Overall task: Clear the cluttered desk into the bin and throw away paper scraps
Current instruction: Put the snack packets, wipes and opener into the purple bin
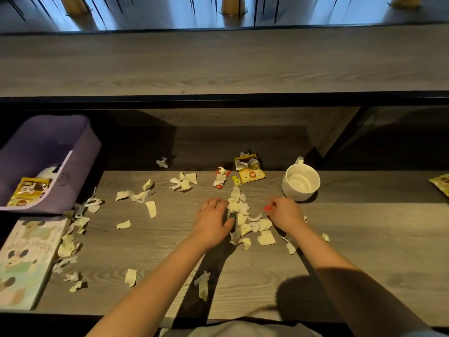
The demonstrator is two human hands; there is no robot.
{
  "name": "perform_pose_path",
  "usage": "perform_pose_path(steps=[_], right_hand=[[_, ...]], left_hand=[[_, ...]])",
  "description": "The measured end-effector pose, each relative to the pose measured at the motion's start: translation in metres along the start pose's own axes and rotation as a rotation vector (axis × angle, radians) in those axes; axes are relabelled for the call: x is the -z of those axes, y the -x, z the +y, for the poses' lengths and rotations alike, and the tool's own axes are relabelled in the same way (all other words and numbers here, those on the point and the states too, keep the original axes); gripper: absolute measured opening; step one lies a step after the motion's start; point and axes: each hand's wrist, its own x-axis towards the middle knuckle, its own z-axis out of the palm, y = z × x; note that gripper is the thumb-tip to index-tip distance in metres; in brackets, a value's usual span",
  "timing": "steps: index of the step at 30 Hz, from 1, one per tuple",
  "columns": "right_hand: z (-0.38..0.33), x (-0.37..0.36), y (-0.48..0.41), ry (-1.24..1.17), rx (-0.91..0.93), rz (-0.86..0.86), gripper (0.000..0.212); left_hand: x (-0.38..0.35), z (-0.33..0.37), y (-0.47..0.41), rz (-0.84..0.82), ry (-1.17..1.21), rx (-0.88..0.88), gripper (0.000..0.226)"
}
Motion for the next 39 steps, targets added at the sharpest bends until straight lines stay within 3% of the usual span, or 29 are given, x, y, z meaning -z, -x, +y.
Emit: perform_pose_path(steps=[6,11,14,16,19,22,25,29,33,39], right_hand=[[-0.042,0.033,0.009,-0.66,0.144,0.091,0.008],[-0.069,0.039,0.012,-0.872,0.24,0.051,0.007],[-0.076,0.034,0.002,-0.884,0.246,0.027,0.01],[-0.075,0.024,-0.014,-0.863,0.143,0.02,0.014],[-0.063,0.009,-0.051,-0.56,-0.1,0.135,0.034],[-0.059,0.008,-0.081,-0.311,-0.255,0.139,0.061],[-0.065,0.009,-0.1,-0.247,-0.389,0.085,0.088],[-0.07,0.004,-0.111,-0.259,-0.518,0.047,0.098],[-0.061,0.005,-0.111,-0.226,-0.517,-0.025,0.084],[-0.045,-0.002,-0.092,-0.428,-0.338,0.024,0.011]], left_hand=[[0.006,0.016,-0.013,0.076,0.277,-0.073,0.046],[0.014,0.025,-0.021,0.092,0.531,-0.039,0.017],[0.017,0.013,-0.023,0.094,0.575,0.027,0.015],[0.021,0.0,-0.025,0.1,0.569,0.075,0.014],[0.029,-0.021,-0.029,0.126,0.618,0.165,0.012],[0.037,-0.036,-0.034,0.186,0.589,0.218,0.011],[0.043,-0.042,-0.038,0.217,0.577,0.231,0.012],[0.045,-0.044,-0.038,0.21,0.58,0.236,0.012],[0.045,-0.044,-0.037,0.222,0.551,0.214,0.012],[0.038,-0.043,-0.035,0.215,0.512,0.222,0.014]])
